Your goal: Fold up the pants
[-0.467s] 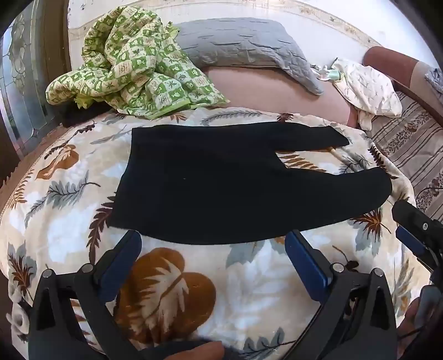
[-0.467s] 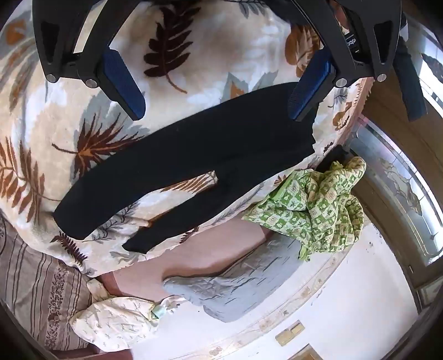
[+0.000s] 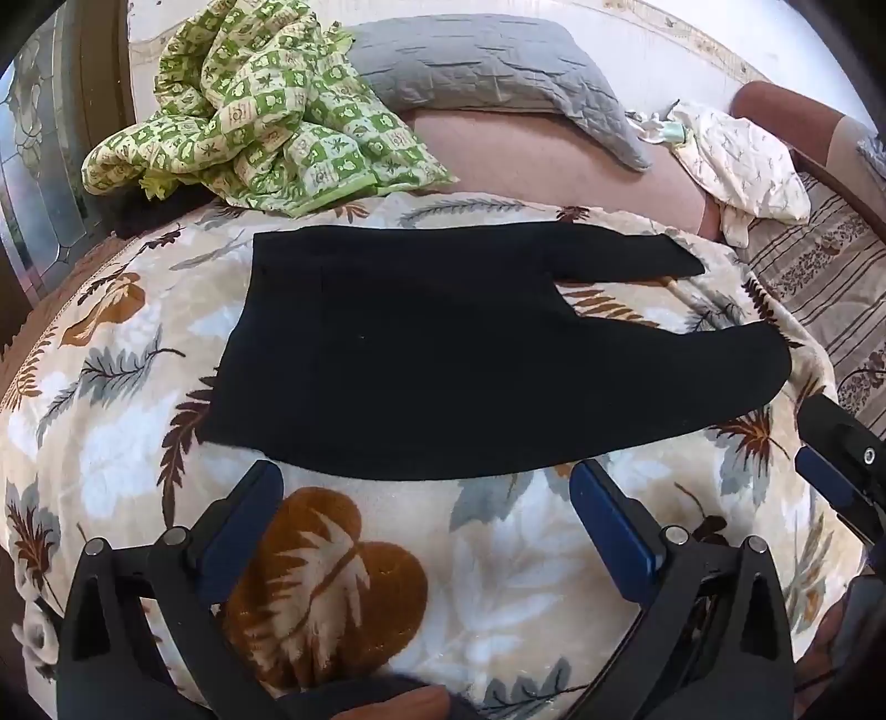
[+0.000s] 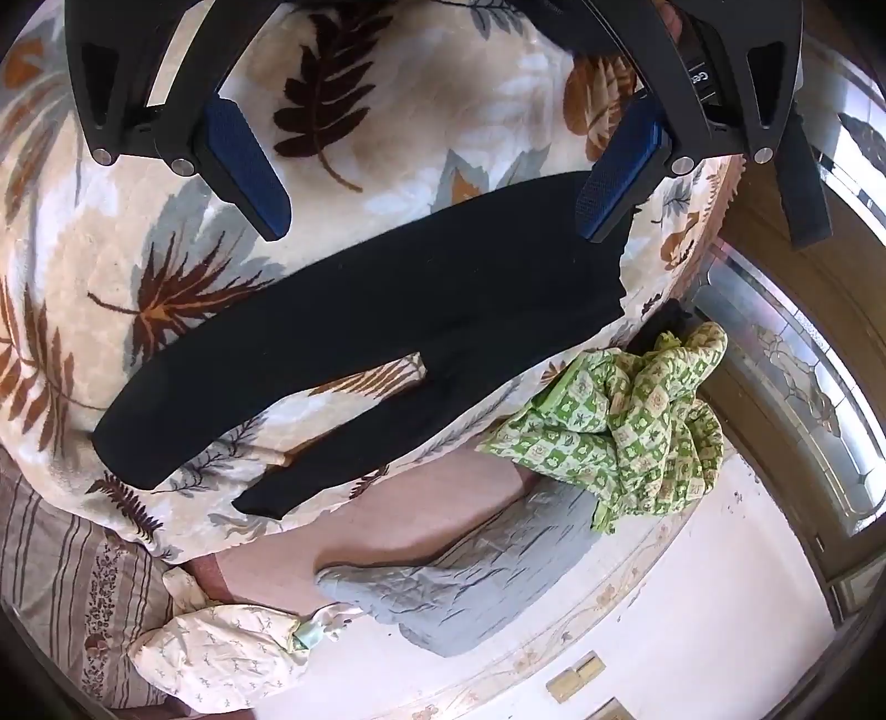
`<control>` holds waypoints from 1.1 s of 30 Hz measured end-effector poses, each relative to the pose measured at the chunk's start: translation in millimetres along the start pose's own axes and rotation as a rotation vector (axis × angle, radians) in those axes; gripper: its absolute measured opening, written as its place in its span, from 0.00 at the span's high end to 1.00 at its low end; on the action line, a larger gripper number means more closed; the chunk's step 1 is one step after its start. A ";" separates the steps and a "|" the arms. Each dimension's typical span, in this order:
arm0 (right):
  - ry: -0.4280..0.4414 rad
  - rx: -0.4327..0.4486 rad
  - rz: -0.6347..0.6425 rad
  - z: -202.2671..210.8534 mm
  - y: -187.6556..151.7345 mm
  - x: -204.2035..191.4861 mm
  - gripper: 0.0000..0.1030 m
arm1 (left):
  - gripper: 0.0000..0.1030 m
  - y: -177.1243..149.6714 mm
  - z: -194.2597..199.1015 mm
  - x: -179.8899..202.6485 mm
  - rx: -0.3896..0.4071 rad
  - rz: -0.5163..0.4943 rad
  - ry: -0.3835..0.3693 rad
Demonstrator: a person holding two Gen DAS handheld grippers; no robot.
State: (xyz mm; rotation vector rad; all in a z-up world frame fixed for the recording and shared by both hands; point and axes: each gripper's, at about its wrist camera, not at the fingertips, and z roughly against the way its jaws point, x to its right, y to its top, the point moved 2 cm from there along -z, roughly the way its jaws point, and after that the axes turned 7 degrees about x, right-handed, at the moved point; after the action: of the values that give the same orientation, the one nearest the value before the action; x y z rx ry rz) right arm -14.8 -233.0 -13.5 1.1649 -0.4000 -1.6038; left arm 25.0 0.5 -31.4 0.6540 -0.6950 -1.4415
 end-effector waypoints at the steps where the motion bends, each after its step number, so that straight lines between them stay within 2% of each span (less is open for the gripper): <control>1: 0.001 -0.003 0.003 -0.7 -1.7 -1.8 0.00 | 0.00 -0.6 -1.7 -0.8 -0.006 0.004 -0.001; 21: 0.002 -0.045 -0.014 -5.7 7.6 4.4 0.00 | 0.00 3.3 -2.6 0.2 -0.017 0.004 -0.020; 33: -0.005 -0.039 -0.036 -4.0 6.0 5.0 0.00 | 0.00 2.5 -1.0 -2.5 -0.013 0.016 -0.021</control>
State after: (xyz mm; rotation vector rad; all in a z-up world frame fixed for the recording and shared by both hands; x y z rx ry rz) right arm -8.0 -238.4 -13.3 1.1443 -0.3508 -1.6385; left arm 27.4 3.1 -30.2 0.6231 -0.7053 -1.4384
